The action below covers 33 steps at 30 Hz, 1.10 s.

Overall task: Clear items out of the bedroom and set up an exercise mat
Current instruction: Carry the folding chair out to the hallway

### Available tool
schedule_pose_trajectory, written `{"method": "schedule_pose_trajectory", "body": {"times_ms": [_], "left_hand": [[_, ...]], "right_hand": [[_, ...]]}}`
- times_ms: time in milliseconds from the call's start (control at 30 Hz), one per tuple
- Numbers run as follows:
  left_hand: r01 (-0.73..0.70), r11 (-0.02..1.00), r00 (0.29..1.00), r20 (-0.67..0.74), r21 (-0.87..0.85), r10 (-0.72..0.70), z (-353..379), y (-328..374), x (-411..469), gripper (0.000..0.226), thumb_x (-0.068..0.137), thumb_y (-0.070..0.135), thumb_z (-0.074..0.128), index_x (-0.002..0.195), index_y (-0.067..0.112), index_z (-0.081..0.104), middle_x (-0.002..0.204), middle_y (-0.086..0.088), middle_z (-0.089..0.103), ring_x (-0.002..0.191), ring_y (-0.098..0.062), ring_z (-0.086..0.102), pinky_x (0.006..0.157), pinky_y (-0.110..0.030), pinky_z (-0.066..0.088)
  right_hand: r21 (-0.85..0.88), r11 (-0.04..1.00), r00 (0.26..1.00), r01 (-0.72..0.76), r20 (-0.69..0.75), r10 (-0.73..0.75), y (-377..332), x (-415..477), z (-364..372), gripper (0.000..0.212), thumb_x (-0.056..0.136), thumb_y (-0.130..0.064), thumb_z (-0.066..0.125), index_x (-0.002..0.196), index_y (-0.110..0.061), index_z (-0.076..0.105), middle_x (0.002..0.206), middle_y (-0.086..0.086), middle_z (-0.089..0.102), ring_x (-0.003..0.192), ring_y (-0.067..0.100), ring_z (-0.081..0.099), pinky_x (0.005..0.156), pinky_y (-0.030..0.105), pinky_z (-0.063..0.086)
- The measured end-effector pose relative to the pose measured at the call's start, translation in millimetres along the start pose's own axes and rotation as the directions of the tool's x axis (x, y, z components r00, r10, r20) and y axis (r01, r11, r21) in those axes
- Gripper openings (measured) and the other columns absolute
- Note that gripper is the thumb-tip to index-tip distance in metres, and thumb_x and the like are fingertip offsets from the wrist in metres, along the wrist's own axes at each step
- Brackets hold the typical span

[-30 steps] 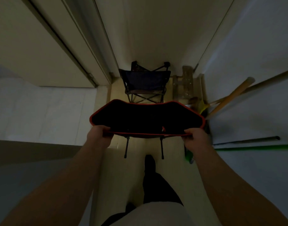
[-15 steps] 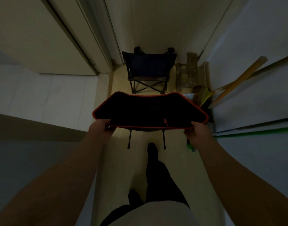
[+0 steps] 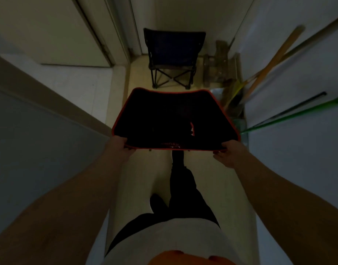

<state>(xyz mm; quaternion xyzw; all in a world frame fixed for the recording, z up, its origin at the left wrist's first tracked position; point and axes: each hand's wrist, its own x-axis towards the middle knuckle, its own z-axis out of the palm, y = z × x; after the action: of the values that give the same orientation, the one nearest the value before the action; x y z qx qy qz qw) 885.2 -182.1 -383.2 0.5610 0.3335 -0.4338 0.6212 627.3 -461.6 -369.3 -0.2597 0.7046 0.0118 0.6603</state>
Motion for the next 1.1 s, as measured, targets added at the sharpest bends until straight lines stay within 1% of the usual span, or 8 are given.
{"method": "schedule_pose_trajectory", "body": {"times_ms": [67, 167, 467, 633, 733, 833, 1000, 1100], "left_hand": [[0.027, 1.0, 0.999, -0.029, -0.005, -0.027, -18, -18, 0, 0.034, 0.095, -0.005, 0.046, 0.125, 0.005, 0.058, 0.107, -0.013, 0.063, 0.087, -0.023, 0.063, 0.077, -0.039, 0.055], [0.094, 0.996, 0.994, -0.055, -0.01, -0.094, -40, -37, -1, 0.026, 0.097, -0.003, 0.038, 0.083, 0.01, 0.056, 0.076, -0.006, 0.052, 0.064, -0.015, 0.047, 0.06, -0.03, 0.049], [0.129, 0.973, 0.966, -0.246, 0.189, -0.081, -71, -55, -2, 0.022, 0.094, -0.004, 0.039, 0.078, 0.01, 0.047, 0.075, -0.007, 0.044, 0.062, -0.017, 0.049, 0.067, -0.032, 0.049], [0.194, 0.96, 0.955, -0.264, 0.203, -0.137, -57, -57, -8, 0.024, 0.09, -0.009, 0.038, 0.085, 0.009, 0.054, 0.075, -0.009, 0.046, 0.065, -0.019, 0.047, 0.064, -0.041, 0.047], [0.196, 0.969, 0.955, -0.251, 0.151, -0.154, -37, -57, -10, 0.033, 0.087, -0.013, 0.029, 0.103, 0.007, 0.05, 0.09, -0.012, 0.051, 0.075, -0.024, 0.052, 0.073, -0.039, 0.046], [0.138, 0.988, 0.974, -0.193, 0.076, -0.121, -21, -45, -7, 0.043, 0.081, -0.015, 0.026, 0.113, 0.004, 0.048, 0.105, -0.012, 0.053, 0.084, -0.025, 0.055, 0.085, -0.037, 0.051], [0.053, 0.998, 0.995, -0.084, 0.037, -0.05, 4, -21, 5, 0.044, 0.084, -0.019, 0.023, 0.11, 0.008, 0.047, 0.099, -0.014, 0.049, 0.079, -0.026, 0.05, 0.09, -0.043, 0.047], [0.012, 0.998, 0.999, -0.048, 0.062, -0.01, 25, -4, 10, 0.059, 0.086, -0.018, 0.025, 0.141, -0.003, 0.039, 0.1, -0.013, 0.054, 0.078, -0.023, 0.055, 0.107, -0.037, 0.044]], "right_hand": [[0.044, 0.998, 0.999, -0.044, 0.012, 0.044, 22, 2, -8, 0.051, 0.106, -0.007, 0.04, 0.155, -0.008, 0.025, 0.159, 0.016, 0.028, 0.141, 0.036, 0.039, 0.111, 0.048, 0.039], [0.091, 0.993, 0.997, -0.08, -0.015, 0.082, 52, 1, -12, 0.052, 0.105, -0.006, 0.042, 0.155, -0.009, 0.026, 0.159, 0.015, 0.03, 0.142, 0.035, 0.037, 0.114, 0.047, 0.036], [0.106, 0.993, 0.998, -0.058, -0.022, 0.061, 78, 3, -19, 0.041, 0.101, -0.007, 0.05, 0.142, -0.009, 0.044, 0.144, 0.016, 0.047, 0.134, 0.036, 0.046, 0.111, 0.051, 0.039], [0.069, 0.997, 0.999, -0.036, 0.02, 0.035, 68, -25, -2, 0.047, 0.102, -0.004, 0.042, 0.148, -0.001, 0.036, 0.144, 0.017, 0.046, 0.127, 0.036, 0.052, 0.072, 0.026, 0.054], [0.192, 0.974, 0.988, -0.119, 0.122, 0.097, 56, -37, 5, 0.032, 0.104, -0.003, 0.037, 0.135, -0.007, 0.043, 0.119, 0.012, 0.055, 0.087, 0.027, 0.058, 0.071, 0.033, 0.045], [0.24, 0.959, 0.98, -0.152, 0.16, 0.116, 43, -36, 16, 0.023, 0.105, -0.006, 0.038, 0.127, -0.009, 0.044, 0.103, 0.011, 0.054, 0.077, 0.022, 0.054, 0.061, 0.033, 0.042], [0.282, 0.952, 0.985, -0.121, 0.153, 0.08, 19, -16, 31, 0.038, 0.103, -0.007, 0.043, 0.141, -0.011, 0.044, 0.111, 0.011, 0.055, 0.081, 0.023, 0.055, 0.076, 0.029, 0.043], [0.252, 0.964, 0.988, -0.082, 0.145, 0.046, -2, -5, 40, 0.04, 0.103, -0.01, 0.046, 0.143, -0.009, 0.043, 0.132, 0.012, 0.055, 0.094, 0.025, 0.06, 0.086, 0.032, 0.045]]}}
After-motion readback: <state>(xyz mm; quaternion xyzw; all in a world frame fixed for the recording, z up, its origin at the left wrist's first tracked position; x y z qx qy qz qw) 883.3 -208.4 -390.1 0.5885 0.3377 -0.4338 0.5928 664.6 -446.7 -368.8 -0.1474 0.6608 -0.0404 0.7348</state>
